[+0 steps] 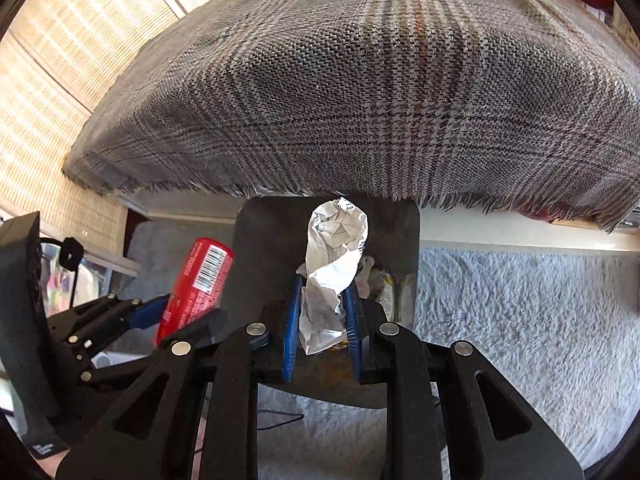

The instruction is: Collect trash

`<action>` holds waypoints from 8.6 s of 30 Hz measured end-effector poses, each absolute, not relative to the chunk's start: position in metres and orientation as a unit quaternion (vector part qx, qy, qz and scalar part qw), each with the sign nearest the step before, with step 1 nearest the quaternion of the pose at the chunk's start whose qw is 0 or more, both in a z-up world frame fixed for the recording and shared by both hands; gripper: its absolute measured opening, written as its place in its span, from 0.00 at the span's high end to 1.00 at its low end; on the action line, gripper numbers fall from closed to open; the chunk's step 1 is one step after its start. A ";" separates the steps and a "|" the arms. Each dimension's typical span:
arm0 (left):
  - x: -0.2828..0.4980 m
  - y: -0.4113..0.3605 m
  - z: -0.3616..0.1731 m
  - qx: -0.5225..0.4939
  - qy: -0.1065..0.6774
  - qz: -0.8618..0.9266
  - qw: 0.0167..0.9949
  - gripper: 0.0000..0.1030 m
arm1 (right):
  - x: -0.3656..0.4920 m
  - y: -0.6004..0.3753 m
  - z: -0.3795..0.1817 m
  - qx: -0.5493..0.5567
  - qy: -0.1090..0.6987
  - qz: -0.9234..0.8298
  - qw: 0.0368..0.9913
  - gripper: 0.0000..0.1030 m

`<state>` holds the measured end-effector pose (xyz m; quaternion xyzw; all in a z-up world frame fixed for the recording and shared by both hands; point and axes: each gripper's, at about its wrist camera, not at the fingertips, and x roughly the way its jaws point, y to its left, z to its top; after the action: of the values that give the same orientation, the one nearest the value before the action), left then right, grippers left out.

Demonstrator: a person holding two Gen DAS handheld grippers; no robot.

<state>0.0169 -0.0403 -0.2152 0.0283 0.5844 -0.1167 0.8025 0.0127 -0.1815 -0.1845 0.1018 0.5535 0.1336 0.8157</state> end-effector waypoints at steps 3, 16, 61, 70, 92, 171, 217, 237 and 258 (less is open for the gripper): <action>0.021 -0.041 -0.215 0.023 0.586 -0.113 0.802 0.63 | 0.014 -0.183 -0.182 0.106 0.550 0.123 0.819 0.76; 0.024 -0.025 -0.203 0.025 0.576 -0.090 0.812 0.30 | 0.017 -0.189 -0.170 0.099 0.540 0.100 0.830 0.37; 0.193 0.007 -0.035 0.055 0.450 -0.027 0.891 0.08 | 0.180 -0.234 -0.018 0.050 0.434 0.100 0.894 0.09; 0.273 0.013 -0.040 0.041 0.446 0.005 0.894 0.08 | 0.264 -0.212 -0.034 0.035 0.442 0.118 0.889 0.09; 0.370 -0.013 -0.053 0.073 0.445 0.009 0.893 0.08 | 0.308 -0.191 -0.082 -0.029 0.479 0.217 0.850 0.43; -0.021 -0.027 -0.119 0.019 0.516 -0.101 0.850 0.73 | -0.052 -0.201 -0.144 -0.004 0.564 0.142 0.814 0.48; 0.017 -0.028 -0.243 0.004 0.571 -0.125 0.811 0.09 | 0.018 -0.193 -0.205 0.065 0.567 0.111 0.814 0.03; 0.011 -0.022 -0.199 0.016 0.532 -0.118 0.838 0.08 | 0.008 -0.197 -0.167 0.069 0.523 0.101 0.843 0.03; -0.039 0.005 -0.080 0.019 0.372 -0.082 0.924 0.08 | -0.059 -0.221 -0.061 0.030 0.360 0.056 0.931 0.03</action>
<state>-0.0391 0.0045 -0.0805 0.0193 0.3721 -0.0824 0.9243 -0.0590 -0.2214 -0.0606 0.0298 0.3599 0.0561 0.9308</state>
